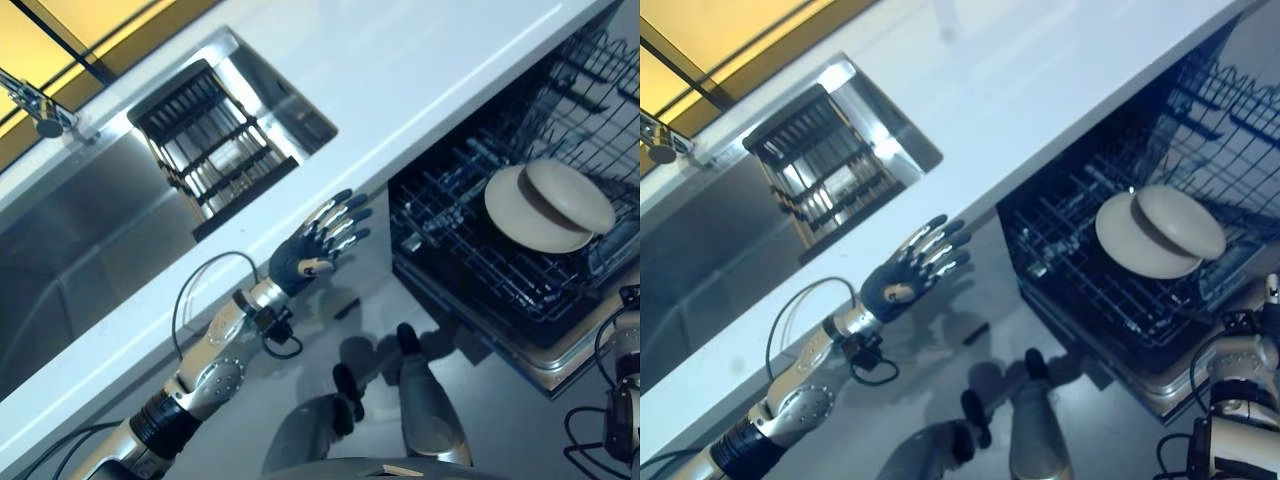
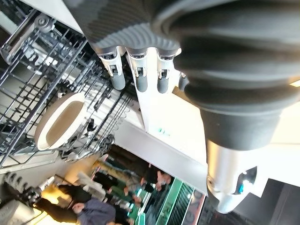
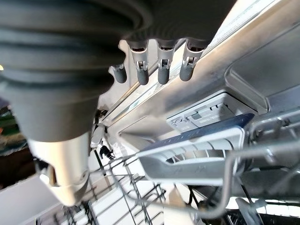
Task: Pick up plates and place into dishwasher.
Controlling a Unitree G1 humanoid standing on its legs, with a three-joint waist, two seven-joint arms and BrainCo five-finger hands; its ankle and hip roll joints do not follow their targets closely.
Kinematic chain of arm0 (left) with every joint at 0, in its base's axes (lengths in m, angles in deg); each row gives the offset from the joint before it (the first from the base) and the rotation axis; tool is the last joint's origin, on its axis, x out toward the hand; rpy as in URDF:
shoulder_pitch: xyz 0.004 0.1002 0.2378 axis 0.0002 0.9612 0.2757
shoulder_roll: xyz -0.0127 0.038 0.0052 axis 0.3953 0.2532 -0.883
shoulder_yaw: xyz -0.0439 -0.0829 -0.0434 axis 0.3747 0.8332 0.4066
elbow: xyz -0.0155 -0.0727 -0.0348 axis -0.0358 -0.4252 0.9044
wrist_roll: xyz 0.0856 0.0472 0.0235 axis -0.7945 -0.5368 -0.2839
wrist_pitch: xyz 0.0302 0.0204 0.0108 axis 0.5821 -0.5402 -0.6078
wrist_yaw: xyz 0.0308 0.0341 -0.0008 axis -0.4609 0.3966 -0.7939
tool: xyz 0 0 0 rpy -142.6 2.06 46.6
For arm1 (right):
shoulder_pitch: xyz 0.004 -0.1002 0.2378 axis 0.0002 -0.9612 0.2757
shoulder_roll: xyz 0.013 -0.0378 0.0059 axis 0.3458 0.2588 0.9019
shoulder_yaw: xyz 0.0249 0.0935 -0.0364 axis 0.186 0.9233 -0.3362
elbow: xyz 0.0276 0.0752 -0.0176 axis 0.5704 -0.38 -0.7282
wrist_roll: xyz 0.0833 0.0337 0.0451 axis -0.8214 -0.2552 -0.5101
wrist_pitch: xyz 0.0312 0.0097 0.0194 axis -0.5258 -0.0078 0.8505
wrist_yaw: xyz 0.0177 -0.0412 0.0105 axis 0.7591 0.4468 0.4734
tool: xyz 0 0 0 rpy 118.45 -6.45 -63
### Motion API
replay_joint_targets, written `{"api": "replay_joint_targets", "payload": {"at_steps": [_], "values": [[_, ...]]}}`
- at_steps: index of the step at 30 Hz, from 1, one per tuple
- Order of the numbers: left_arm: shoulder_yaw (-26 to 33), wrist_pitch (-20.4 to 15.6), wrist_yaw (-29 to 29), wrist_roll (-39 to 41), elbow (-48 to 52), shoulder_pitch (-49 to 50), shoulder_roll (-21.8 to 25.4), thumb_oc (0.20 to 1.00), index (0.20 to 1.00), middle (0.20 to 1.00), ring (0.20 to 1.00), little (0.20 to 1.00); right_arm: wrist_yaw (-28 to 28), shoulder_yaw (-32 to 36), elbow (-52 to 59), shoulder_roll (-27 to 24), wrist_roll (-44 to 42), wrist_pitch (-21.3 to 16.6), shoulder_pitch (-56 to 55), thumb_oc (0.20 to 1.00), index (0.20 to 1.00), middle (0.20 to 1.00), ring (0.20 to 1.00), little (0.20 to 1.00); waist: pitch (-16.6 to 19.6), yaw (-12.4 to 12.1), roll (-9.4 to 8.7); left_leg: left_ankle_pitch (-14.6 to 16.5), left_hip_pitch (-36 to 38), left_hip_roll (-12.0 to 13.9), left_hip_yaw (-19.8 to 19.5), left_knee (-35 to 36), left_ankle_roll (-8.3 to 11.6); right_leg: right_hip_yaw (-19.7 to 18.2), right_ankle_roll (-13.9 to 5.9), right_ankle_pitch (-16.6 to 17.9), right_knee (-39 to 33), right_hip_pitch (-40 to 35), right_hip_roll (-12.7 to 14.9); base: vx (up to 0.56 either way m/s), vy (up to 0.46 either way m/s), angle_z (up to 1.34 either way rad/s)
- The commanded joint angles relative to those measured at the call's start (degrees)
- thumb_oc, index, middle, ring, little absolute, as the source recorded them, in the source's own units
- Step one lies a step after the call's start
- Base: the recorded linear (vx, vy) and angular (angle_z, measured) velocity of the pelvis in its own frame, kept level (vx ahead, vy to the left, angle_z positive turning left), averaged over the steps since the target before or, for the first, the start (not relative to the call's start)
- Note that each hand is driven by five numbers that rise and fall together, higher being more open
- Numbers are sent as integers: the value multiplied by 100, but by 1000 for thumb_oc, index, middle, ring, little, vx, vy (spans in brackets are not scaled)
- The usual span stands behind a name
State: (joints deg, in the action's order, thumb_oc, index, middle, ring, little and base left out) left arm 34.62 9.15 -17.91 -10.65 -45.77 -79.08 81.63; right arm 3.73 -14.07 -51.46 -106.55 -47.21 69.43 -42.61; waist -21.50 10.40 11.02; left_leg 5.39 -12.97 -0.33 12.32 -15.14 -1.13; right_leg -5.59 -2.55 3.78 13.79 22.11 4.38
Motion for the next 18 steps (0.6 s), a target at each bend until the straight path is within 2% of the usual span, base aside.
{"api": "replay_joint_targets", "payload": {"at_steps": [1,5,13,18], "values": [[51,-339,-119,326,496,196,-51,1000,1000,1000,1000,1000,-410,-181,-43,-365,-345,-182,116,1000,1000,1000,1000,1000,24,88,13,268,-743,351,-502,-1106,61,246,155,-497,709,145,104,-58,-45,1],[-179,-107,-471,573,513,-1,0,1000,1000,1000,1000,1000,-379,-364,-448,-447,-313,-80,434,1000,1000,1000,1000,1000,-107,66,37,318,-1006,380,-565,-1367,80,290,179,-572,933,362,99,-26,-33,4],[-825,55,-325,440,197,-268,74,1000,1000,1000,1000,1000,-584,-758,-617,-441,-136,56,992,1000,1000,1000,1000,1000,-253,125,40,324,-1255,394,-547,-1569,57,315,221,-618,1140,612,68,-8,4,0],[-1123,181,-765,602,-296,-261,39,1000,1000,1000,1000,1000,-530,-937,-609,-273,-83,23,1218,1000,1000,1000,1000,1000,-317,163,-35,296,-1294,412,-499,-1602,54,265,219,-588,1161,687,48,-12,34,-6]]}}
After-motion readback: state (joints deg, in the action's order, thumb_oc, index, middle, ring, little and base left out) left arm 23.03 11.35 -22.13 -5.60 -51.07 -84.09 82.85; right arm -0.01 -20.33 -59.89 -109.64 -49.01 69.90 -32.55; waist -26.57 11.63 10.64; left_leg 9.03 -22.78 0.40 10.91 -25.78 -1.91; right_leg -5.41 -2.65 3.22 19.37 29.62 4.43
